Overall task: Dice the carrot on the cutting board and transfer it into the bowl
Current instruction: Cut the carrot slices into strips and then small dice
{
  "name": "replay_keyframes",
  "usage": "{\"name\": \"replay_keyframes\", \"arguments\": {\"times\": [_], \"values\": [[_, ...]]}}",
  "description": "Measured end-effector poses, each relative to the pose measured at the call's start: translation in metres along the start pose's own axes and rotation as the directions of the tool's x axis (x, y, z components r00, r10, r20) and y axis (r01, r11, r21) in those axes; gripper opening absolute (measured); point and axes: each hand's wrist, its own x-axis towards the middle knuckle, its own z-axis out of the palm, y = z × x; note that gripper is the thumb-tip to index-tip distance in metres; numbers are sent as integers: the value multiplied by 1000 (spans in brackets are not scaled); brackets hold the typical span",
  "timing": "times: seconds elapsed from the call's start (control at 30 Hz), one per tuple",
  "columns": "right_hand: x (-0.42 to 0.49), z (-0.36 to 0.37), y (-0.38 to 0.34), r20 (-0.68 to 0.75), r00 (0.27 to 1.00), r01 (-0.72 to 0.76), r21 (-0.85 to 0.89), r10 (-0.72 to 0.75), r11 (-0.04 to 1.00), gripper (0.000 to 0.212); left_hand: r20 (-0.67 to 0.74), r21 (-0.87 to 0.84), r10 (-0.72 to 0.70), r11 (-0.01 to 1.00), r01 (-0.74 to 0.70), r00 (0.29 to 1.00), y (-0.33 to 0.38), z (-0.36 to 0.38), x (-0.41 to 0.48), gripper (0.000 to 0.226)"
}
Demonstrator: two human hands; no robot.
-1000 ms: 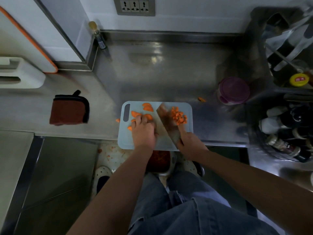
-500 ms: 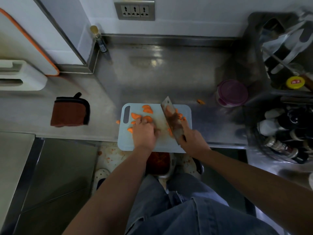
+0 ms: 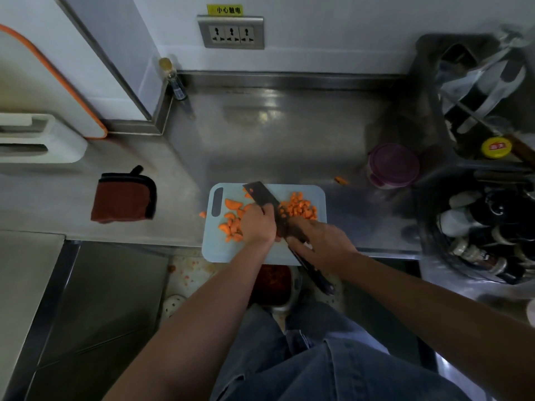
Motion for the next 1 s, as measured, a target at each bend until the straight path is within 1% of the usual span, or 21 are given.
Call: {"name": "replay_keyframes", "arguments": {"times": [0.07,0.1,0.13,0.17,0.23,0.3,0.33,0.4,0.43,0.47,0.53,0.6,0.63,0.67,0.73,0.77,0.83,0.87,0.93,0.97,1.0], "values": [[2,2,7,-83,994,-58,114,68,992,39,7,-29,-31,999,31,999,-2,-5,0,44],[2,3,11,-116,991,-51,191,74,980,42,26,-59,-49,997,50,998,-3,-6,1,43],[3,6,14,-120,992,-14,257,47,966,48,39,-88,-61,994,64,997,-5,-7,2,41],[4,8,15,-100,995,41,302,-12,952,55,44,-115,-78,990,82,996,-5,-8,1,38],[8,16,13,-11,988,150,341,-155,928,61,55,-152,-97,983,105,994,-6,-7,2,35],[12,26,8,87,970,189,322,-228,928,63,60,-178,-117,976,126,991,-7,-5,3,37],[14,31,6,111,971,169,316,-213,934,62,61,-192,-122,972,132,991,-8,-4,3,36],[20,33,6,125,987,56,334,-103,941,60,73,-190,-119,973,131,990,-12,-3,6,34],[21,32,7,126,991,1,333,-46,943,61,69,-185,-118,974,129,991,-14,-2,8,36],[22,30,8,119,993,-21,315,-17,949,63,67,-179,-111,976,122,992,-16,-2,10,39],[24,26,5,102,993,34,283,-65,959,61,73,-147,-131,979,140,989,-17,-2,12,41],[27,26,1,133,983,84,271,-124,959,59,71,-103,-186,976,193,980,-18,-3,17,41],[29,27,0,157,982,67,253,-109,965,59,74,-87,-207,973,213,975,-21,-1,21,43],[30,27,1,163,985,25,234,-65,972,58,72,-84,-212,972,218,975,-23,1,24,47],[31,26,3,119,993,-33,246,4,969,58,58,-77,-227,970,231,972,-36,10,36,58],[31,25,3,105,994,-18,267,-11,963,61,53,-68,-224,972,227,973,-38,12,39,60],[31,25,2,130,990,26,260,-62,965,68,52,-71,-175,981,178,983,-25,2,29,53],[30,26,2,132,990,16,235,-48,972,70,49,-96,-143,984,147,988,-16,-3,24,48],[29,20,2,85,995,-61,207,45,976,71,24,-124,-123,984,125,992,-9,-8,19,44],[29,15,0,56,996,-76,205,66,976,70,5,-113,-127,985,127,992,-7,-9,18,43],[28,9,-4,28,998,-55,190,50,980,71,-11,-95,-130,987,129,991,-6,-11,18,42]]}}
